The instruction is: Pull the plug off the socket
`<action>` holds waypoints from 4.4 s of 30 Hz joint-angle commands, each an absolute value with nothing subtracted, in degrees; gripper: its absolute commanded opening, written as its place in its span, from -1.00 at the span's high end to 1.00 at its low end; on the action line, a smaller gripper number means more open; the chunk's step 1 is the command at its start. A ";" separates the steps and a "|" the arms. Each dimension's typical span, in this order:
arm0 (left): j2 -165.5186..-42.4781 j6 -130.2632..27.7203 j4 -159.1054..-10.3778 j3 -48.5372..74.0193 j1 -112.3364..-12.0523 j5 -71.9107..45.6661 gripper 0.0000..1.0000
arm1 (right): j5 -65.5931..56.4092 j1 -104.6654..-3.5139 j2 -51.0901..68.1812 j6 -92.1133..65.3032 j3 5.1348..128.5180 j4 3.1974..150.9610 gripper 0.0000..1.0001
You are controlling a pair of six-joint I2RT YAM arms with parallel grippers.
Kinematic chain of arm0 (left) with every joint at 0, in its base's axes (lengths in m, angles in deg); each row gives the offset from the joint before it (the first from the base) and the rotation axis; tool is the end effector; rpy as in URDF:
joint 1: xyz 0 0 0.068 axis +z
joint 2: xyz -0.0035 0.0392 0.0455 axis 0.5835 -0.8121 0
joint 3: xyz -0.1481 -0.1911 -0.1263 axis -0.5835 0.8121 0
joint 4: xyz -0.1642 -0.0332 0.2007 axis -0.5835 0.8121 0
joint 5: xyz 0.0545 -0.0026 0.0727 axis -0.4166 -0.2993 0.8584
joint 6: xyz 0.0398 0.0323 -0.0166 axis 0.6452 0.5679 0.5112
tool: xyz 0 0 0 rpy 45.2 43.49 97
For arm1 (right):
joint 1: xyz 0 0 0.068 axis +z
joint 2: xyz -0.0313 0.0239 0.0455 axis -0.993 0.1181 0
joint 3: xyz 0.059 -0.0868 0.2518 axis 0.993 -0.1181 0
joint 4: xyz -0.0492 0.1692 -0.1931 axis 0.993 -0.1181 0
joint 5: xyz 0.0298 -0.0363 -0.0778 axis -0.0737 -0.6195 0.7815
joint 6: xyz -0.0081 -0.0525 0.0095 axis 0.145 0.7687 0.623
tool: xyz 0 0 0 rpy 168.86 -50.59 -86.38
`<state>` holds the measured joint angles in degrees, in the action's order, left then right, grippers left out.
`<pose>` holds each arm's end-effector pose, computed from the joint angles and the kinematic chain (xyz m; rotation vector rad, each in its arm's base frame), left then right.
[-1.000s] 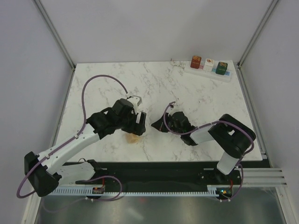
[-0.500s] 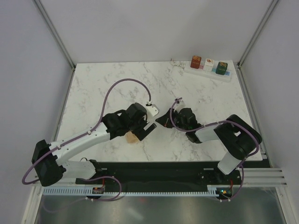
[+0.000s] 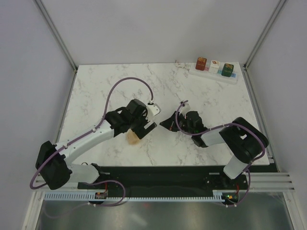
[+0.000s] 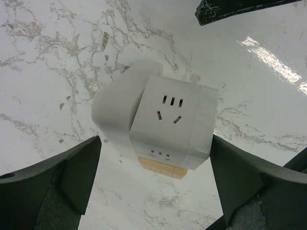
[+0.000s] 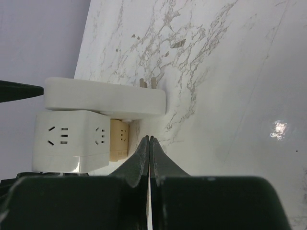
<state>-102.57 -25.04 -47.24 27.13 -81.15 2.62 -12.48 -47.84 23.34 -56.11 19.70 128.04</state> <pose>0.1906 -0.1870 0.2709 1.1841 2.1585 -0.0726 0.2393 0.1816 0.1414 0.0471 2.0617 1.2311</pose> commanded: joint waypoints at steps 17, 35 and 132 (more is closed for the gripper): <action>-111.47 -28.43 -50.29 23.03 -65.76 -25.68 -0.37 | -14.61 -48.06 25.02 -56.78 19.67 132.69 1.00; -118.06 -38.99 -50.12 21.10 -48.01 -38.43 -0.50 | -24.46 -47.89 32.41 -58.62 23.62 139.55 0.70; -120.53 -50.94 -56.01 17.76 -48.18 -2.75 -0.95 | -1.43 -38.22 49.72 -73.12 42.35 138.31 1.00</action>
<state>-120.86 -52.88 -55.50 16.97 -48.25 -4.39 0.39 -37.94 51.36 -75.36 43.51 136.00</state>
